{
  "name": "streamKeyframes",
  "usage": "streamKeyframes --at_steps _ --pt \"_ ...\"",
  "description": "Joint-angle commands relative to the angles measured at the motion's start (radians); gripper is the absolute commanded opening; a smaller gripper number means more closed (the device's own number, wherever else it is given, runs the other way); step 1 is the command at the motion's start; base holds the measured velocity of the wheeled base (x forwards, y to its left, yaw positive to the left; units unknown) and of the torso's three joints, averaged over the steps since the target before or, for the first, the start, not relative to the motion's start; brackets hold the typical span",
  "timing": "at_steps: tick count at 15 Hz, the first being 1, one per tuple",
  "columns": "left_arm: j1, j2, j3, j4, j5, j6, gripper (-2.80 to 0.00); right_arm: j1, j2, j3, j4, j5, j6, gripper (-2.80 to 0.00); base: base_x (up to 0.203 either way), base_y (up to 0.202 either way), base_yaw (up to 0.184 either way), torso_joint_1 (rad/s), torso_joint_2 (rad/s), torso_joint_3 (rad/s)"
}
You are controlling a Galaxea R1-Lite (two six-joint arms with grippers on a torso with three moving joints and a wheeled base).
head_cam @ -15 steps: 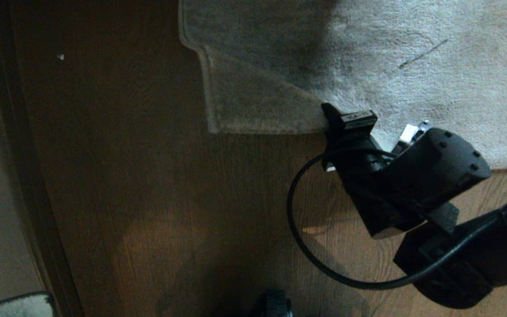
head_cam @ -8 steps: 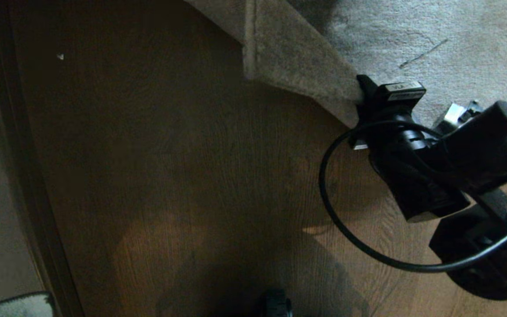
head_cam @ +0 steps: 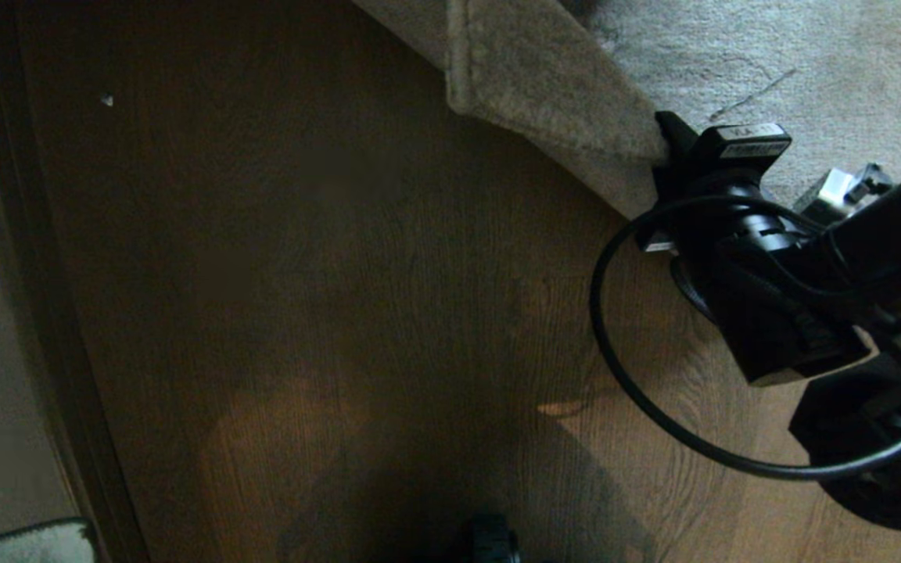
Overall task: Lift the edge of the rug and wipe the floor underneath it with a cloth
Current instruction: Lift up the carpet
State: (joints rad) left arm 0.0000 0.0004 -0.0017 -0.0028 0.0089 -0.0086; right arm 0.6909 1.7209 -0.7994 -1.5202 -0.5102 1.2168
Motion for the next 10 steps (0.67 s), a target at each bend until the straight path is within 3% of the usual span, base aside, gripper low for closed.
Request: streamKeyframes --at_steps 1,10 --pt "0.000 0.000 0.000 0.000 0.000 -0.001 -2.80 0.001 -0.003 0.002 -0.050 -0.001 0.009 -2.80 0.000 0.000 0.000 0.000 0.00 0.000" --pt "0.000 0.000 0.000 -0.002 -0.004 -0.001 -2.80 0.001 0.013 0.003 -0.050 0.073 0.018 -2.80 0.000 0.000 0.000 0.000 0.00 0.000"
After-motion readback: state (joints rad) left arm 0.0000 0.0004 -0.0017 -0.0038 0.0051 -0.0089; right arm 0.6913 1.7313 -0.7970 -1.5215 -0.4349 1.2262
